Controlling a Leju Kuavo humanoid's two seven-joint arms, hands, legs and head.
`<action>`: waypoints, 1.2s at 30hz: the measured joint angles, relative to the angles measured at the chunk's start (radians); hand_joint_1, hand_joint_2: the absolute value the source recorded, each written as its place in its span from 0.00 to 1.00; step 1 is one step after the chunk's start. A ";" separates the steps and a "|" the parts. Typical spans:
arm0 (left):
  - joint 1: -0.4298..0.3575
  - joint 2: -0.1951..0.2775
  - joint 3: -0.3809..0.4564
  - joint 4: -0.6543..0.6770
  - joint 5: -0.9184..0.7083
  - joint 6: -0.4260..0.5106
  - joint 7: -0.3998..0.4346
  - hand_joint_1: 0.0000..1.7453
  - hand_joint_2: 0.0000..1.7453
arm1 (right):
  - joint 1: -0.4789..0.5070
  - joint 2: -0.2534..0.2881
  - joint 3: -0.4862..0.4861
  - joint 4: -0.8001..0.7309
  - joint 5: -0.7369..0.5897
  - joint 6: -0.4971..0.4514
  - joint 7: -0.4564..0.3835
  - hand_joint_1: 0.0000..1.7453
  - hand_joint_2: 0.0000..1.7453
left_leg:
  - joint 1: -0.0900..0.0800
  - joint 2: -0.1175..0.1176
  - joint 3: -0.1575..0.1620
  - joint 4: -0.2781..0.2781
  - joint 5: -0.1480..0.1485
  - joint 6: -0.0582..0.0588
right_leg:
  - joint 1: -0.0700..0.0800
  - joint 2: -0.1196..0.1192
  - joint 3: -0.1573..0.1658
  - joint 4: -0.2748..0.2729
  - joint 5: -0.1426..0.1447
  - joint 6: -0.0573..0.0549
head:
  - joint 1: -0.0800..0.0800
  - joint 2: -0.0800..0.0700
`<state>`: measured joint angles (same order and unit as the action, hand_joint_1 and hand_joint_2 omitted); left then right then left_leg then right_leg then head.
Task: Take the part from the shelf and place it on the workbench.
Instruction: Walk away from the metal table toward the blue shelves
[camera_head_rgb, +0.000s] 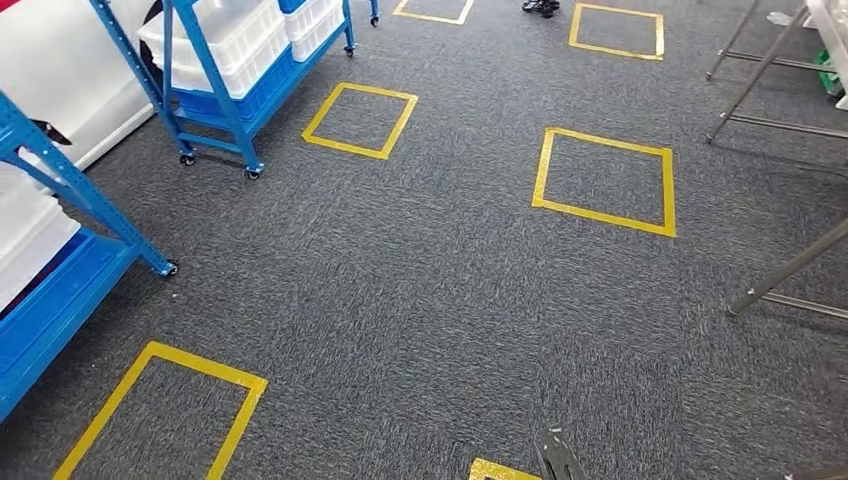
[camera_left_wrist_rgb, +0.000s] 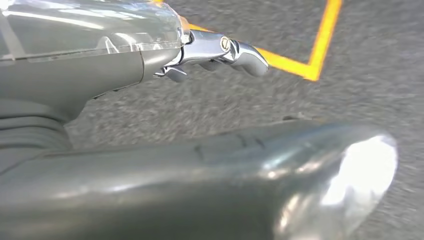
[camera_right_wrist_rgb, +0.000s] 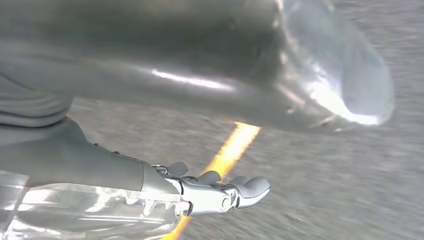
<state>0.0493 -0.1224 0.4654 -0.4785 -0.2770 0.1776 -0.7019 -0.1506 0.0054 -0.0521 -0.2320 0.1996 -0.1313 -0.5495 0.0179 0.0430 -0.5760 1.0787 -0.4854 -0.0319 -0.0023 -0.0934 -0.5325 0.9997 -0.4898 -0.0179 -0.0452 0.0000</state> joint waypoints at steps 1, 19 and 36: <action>-0.010 0.000 -0.053 -0.007 0.022 0.010 0.000 0.00 0.00 | -0.005 0.000 -0.012 -0.007 -0.002 -0.006 -0.023 0.00 0.00 | -0.002 0.014 0.022 -0.043 0.011 0.006 | 0.002 -0.012 -0.001 0.005 -0.003 0.006 | 0.001 0.000; -0.069 0.015 -0.341 0.023 0.181 0.014 0.000 0.00 0.00 | 0.022 0.010 -0.117 -0.034 0.001 -0.069 -0.101 0.00 0.00 | -0.005 -0.168 -0.003 -0.072 0.044 0.023 | -0.013 0.166 -0.033 0.025 0.009 0.022 | 0.002 0.000; -0.078 0.034 -0.308 0.181 0.266 -0.021 0.022 0.00 0.00 | 0.081 0.028 -0.114 0.010 0.132 -0.196 0.055 0.00 0.00 | -0.012 -0.005 0.028 -0.083 0.025 0.034 | -0.002 -0.006 -0.016 0.023 -0.005 0.021 | 0.001 0.000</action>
<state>-0.0284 -0.0885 0.1577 -0.2979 -0.0111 0.1565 -0.6801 -0.0691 0.0337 -0.1660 -0.2222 0.3315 -0.3278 -0.4941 0.0056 0.0378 -0.5484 0.9956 -0.4606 0.0017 -0.0041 -0.0994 -0.5485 1.0223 -0.4949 0.0036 -0.0439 0.0000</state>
